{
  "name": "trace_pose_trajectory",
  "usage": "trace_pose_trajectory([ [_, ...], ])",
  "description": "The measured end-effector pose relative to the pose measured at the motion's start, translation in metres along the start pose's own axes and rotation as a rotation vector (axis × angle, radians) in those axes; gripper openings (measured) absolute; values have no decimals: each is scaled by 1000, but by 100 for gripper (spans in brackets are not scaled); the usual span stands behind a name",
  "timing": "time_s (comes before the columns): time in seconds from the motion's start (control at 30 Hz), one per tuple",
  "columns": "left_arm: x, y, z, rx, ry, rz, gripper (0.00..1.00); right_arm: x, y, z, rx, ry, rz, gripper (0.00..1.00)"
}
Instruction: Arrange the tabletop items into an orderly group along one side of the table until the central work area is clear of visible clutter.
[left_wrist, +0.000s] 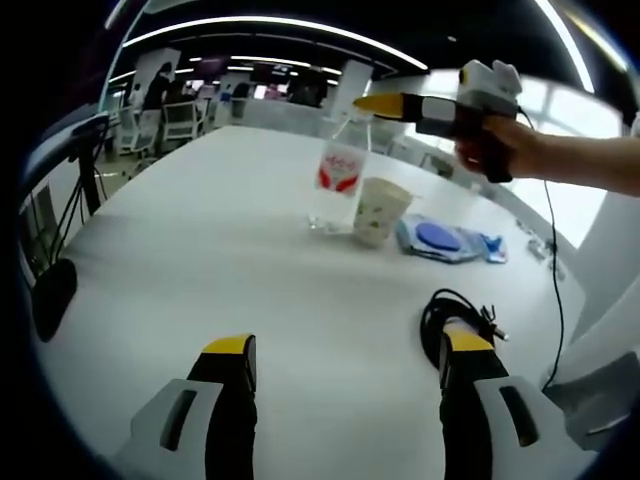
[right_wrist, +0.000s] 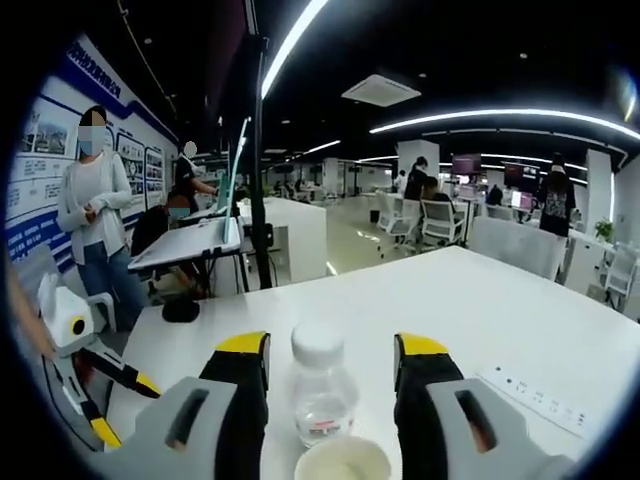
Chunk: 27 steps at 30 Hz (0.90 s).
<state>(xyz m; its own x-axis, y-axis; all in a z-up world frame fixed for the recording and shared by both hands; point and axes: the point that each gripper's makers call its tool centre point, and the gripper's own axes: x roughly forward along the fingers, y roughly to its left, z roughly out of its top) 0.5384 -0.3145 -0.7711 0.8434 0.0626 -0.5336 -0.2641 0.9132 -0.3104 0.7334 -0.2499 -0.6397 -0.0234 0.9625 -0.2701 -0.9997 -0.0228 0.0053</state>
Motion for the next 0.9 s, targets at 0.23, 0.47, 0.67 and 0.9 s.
trace_pose_trajectory([
  [0.23, 0, -2, -1, 10, 5, -7, 71, -11, 2, -5, 4, 7, -6, 48],
  [0.47, 0, -3, -2, 12, 8, -12, 71, -23, 6, -10, 16, 6, -22, 48],
  [0.67, 0, -6, -3, 24, 16, -19, 71, -35, 12, -16, 22, 12, -24, 48],
  [0.9, 1, -9, -5, 37, 27, -28, 70, -48, 14, -28, 36, 27, -34, 48],
])
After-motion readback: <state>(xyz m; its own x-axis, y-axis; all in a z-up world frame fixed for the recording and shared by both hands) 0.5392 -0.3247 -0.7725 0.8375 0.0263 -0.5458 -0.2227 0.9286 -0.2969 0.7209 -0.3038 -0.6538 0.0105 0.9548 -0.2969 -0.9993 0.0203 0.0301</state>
